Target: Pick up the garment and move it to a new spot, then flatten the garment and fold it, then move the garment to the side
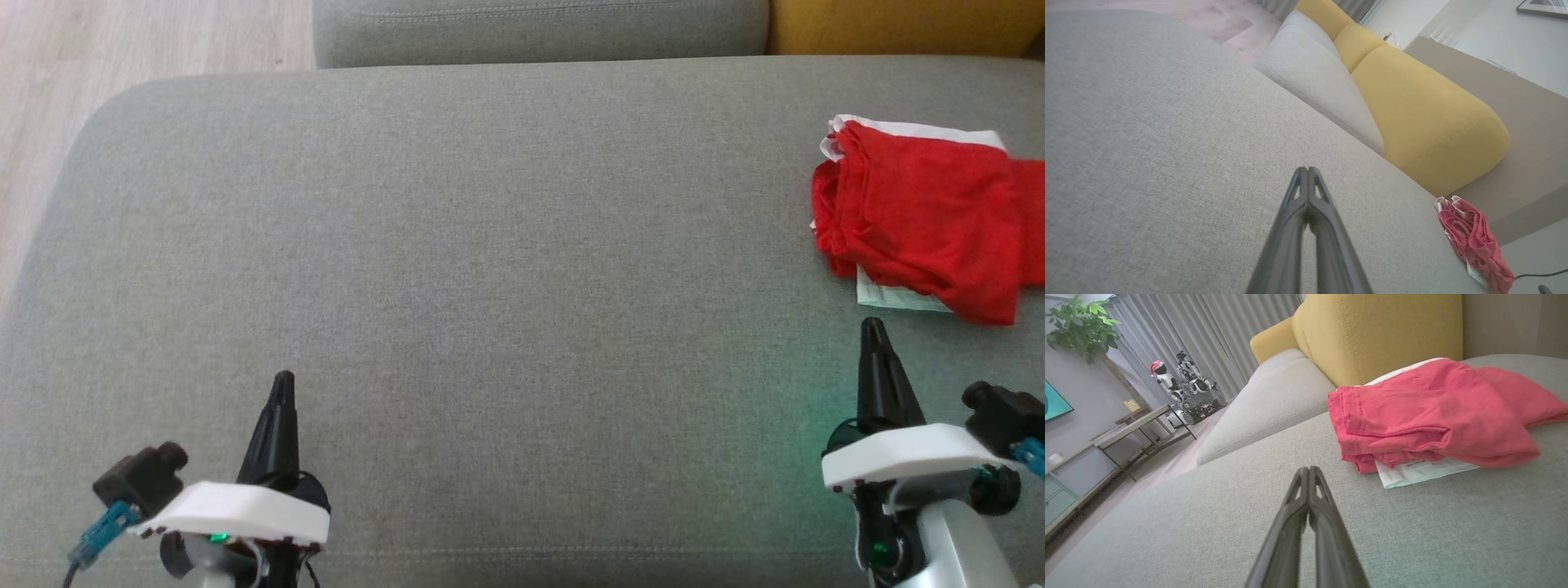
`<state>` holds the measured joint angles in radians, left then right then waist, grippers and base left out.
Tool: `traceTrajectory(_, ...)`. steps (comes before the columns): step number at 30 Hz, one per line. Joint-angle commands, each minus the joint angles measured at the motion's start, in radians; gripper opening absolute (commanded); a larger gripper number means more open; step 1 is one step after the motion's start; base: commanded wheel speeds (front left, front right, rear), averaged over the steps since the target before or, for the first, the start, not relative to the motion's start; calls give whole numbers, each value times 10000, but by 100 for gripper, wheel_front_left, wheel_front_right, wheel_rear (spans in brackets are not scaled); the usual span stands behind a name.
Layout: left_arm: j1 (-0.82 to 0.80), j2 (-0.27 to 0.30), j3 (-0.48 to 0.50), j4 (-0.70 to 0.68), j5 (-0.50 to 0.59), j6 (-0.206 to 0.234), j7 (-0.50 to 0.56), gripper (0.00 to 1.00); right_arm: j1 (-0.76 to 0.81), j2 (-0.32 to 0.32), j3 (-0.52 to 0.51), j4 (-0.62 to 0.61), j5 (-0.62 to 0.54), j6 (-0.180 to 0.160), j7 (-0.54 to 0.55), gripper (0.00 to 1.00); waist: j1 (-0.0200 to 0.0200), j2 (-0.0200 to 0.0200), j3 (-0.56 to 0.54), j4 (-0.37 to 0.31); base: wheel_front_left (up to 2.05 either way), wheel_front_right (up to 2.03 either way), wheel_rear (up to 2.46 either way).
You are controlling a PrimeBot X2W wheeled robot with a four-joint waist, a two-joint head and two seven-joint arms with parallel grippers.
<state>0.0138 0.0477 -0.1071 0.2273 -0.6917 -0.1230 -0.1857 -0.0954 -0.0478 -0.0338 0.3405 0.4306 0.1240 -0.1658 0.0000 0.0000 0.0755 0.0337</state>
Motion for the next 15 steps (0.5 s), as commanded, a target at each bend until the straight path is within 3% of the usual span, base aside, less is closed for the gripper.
traceTrajectory(1,-506,159,230,-302,-287,-21,47,0,-332,-30,-6,-374,360,18,114,0,0,0,-12,-6,0,0,0)
traceTrajectory(15,-594,212,409,-251,-1621,-29,380,0,-302,-29,-118,-457,1968,25,491,0,0,0,-112,-53,0,0,0)
